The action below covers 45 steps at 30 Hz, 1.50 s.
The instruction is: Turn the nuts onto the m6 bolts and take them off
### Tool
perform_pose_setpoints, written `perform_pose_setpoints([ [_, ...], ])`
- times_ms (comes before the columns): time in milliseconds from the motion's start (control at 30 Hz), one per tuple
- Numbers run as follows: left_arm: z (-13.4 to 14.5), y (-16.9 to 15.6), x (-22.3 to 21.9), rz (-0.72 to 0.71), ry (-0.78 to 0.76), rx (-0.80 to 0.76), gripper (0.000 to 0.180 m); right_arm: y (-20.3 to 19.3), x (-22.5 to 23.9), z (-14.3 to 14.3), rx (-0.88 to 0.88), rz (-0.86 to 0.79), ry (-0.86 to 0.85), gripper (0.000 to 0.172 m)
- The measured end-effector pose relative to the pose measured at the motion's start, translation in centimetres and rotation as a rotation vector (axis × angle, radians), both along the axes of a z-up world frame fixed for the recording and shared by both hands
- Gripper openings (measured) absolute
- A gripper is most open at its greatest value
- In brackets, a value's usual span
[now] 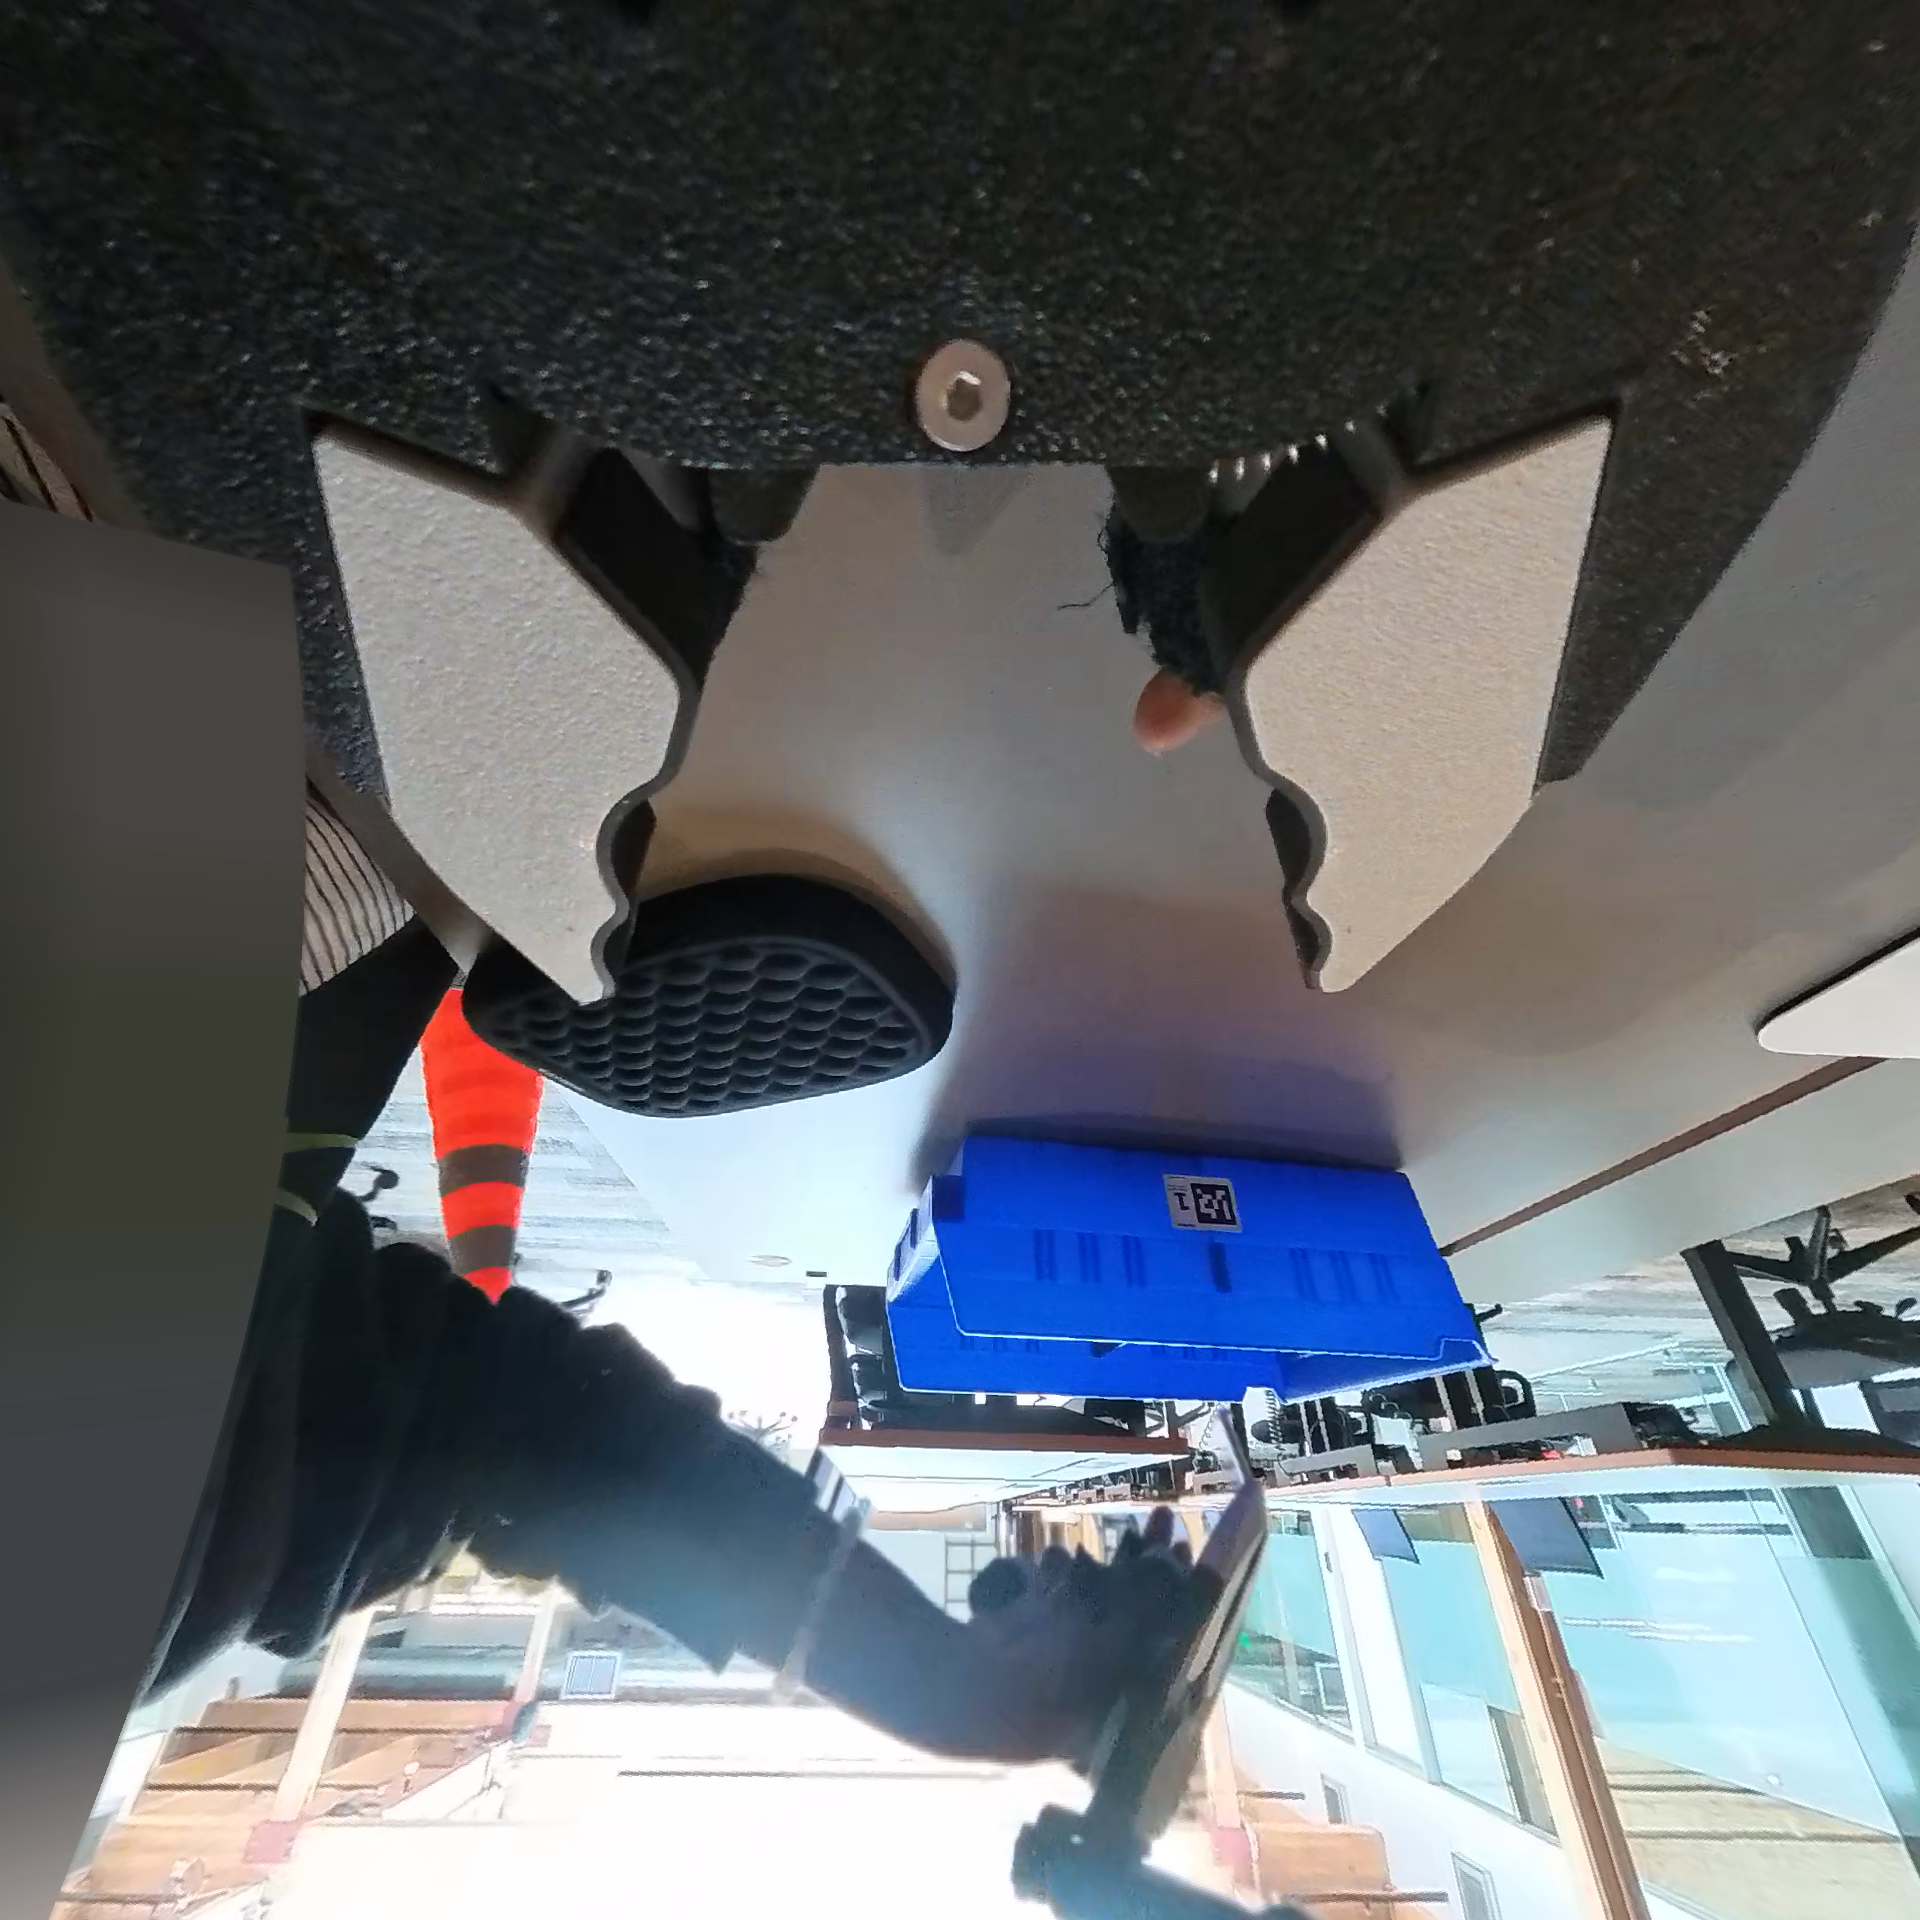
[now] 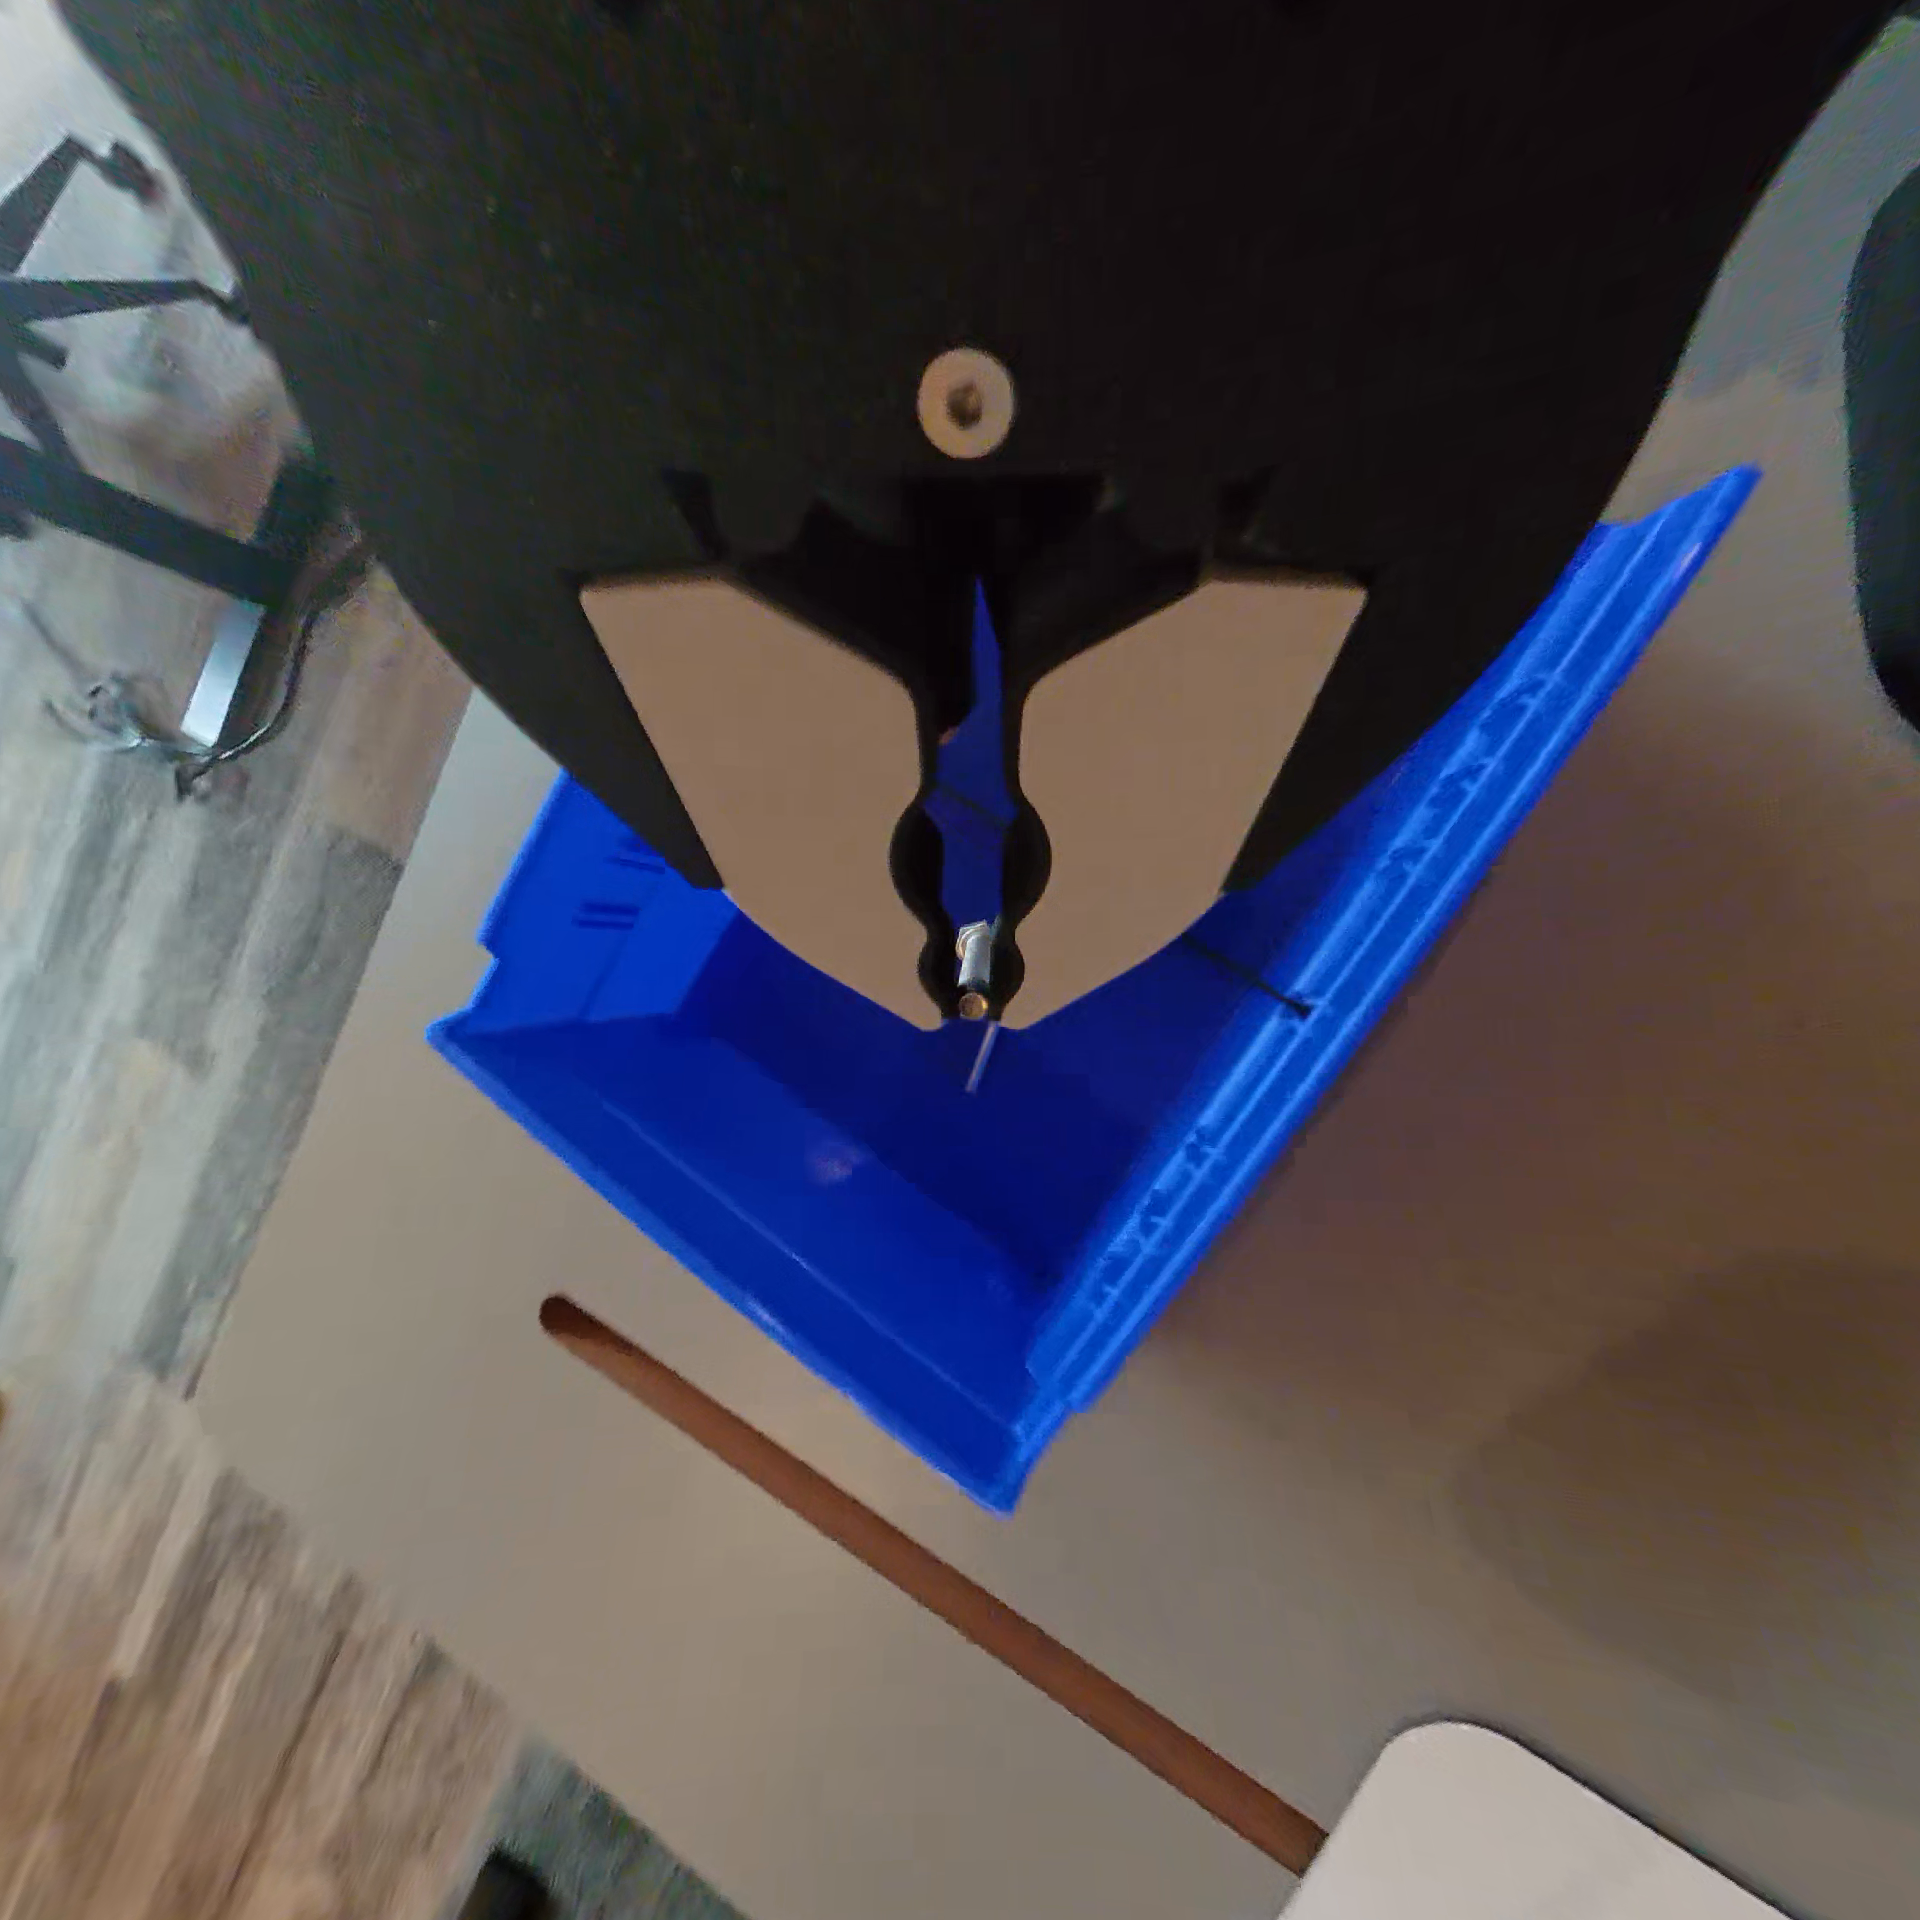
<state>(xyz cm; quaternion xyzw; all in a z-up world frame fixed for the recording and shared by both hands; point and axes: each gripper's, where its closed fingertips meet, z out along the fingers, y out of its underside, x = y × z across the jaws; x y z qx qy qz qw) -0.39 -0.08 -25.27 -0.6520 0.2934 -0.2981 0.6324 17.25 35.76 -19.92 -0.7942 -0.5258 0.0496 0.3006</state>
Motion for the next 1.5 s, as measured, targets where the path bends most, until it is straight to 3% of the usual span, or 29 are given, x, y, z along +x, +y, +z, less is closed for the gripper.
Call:
perform_pose_setpoints([
  [333,0.0,0.1,-0.1,0.010,-0.006,-0.004,0.116,3.5,0.9,-8.4,-0.254,-0.136,-0.176,0.006],
  [533,0.0,0.1,-0.2,0.009,-0.009,-0.005,0.116,4.3,1.3,-11.4,-0.350,-0.189,-0.196,0.006],
  [1067,0.0,0.2,-0.2,0.008,-0.009,-0.004,0.115,7.0,0.8,-14.0,-0.350,-0.278,-0.130,0.005],
  [1500,0.0,0.2,-0.1,0.007,-0.005,-0.002,0.114,7.5,1.4,-15.2,-0.365,-0.325,-0.204,0.008],
])
